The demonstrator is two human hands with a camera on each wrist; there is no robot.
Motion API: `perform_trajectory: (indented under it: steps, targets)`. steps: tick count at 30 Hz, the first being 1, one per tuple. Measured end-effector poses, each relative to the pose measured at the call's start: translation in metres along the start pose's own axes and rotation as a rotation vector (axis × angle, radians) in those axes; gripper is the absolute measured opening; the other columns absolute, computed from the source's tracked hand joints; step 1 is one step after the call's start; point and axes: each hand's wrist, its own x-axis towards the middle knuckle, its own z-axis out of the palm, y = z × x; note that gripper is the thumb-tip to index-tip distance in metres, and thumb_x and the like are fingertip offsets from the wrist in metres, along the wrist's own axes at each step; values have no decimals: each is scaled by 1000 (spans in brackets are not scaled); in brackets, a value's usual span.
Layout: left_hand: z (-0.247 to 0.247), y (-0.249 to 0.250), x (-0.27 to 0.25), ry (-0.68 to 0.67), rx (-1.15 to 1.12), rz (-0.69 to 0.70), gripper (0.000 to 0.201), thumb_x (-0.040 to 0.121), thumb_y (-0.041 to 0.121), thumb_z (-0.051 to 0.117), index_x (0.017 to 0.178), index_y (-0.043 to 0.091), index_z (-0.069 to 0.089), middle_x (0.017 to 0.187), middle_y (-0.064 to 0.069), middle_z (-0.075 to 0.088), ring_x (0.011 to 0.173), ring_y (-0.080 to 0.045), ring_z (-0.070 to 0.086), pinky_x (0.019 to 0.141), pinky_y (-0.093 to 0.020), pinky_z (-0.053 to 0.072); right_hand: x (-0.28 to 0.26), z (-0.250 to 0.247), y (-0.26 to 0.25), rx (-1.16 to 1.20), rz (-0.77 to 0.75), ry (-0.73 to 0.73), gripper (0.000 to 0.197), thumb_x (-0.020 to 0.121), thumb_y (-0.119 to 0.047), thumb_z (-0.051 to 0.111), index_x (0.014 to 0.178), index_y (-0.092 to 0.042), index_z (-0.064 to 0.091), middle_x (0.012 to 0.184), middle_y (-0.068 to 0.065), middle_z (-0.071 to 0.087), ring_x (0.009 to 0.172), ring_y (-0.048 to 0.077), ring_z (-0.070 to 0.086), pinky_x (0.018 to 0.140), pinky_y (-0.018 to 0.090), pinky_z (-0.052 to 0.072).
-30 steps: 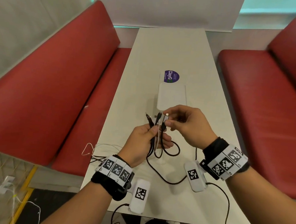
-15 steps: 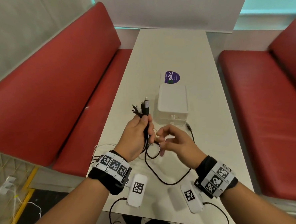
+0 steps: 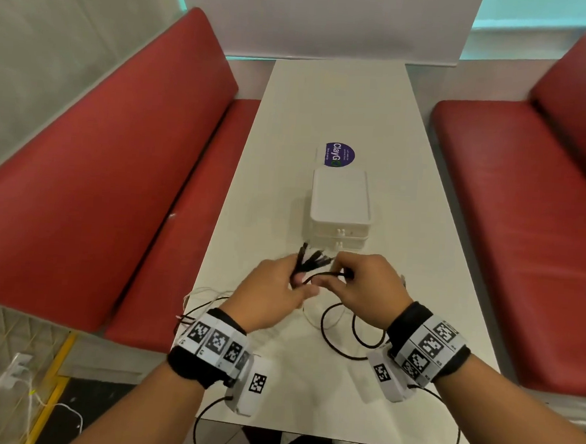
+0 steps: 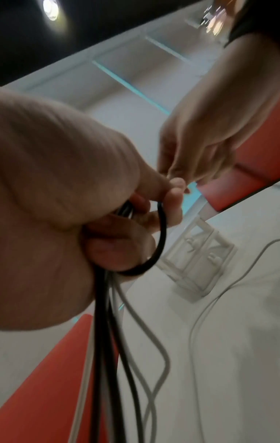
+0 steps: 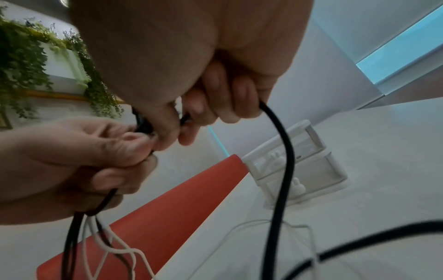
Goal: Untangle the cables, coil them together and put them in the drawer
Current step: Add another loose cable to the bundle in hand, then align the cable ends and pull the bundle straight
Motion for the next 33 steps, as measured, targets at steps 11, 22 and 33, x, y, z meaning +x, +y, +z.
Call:
perform_trajectory:
  steps: [11,22,33]
  targets:
    - [-168,-93,-40,614,380,-541,24,85,39,74,90,18,63,94,-23,71,93,-46,66,78,-46,52,-17,-35,78,-251,251,-35,64,87,-69,57,58,-14,41,48,-2,42,49,18,44,50,31,31]
    - [-163,-31,-37,537,-327,-267,9,83,35,63,80,26,62,60,7,48,50,-13,42,52,-29,35,-9,-31,52,-70,28,-283,75,68,-13,65,140,-28,49,133,-10,48,127,11,37,109,32,35]
    - [-13,66,20,18,-938,27,25,104,31,47,83,26,58,67,2,35,54,-9,37,49,-20,35,7,18,-32,1291,24,-329,37,65,-15,77,87,9,60,77,19,57,77,32,57,80,38,49]
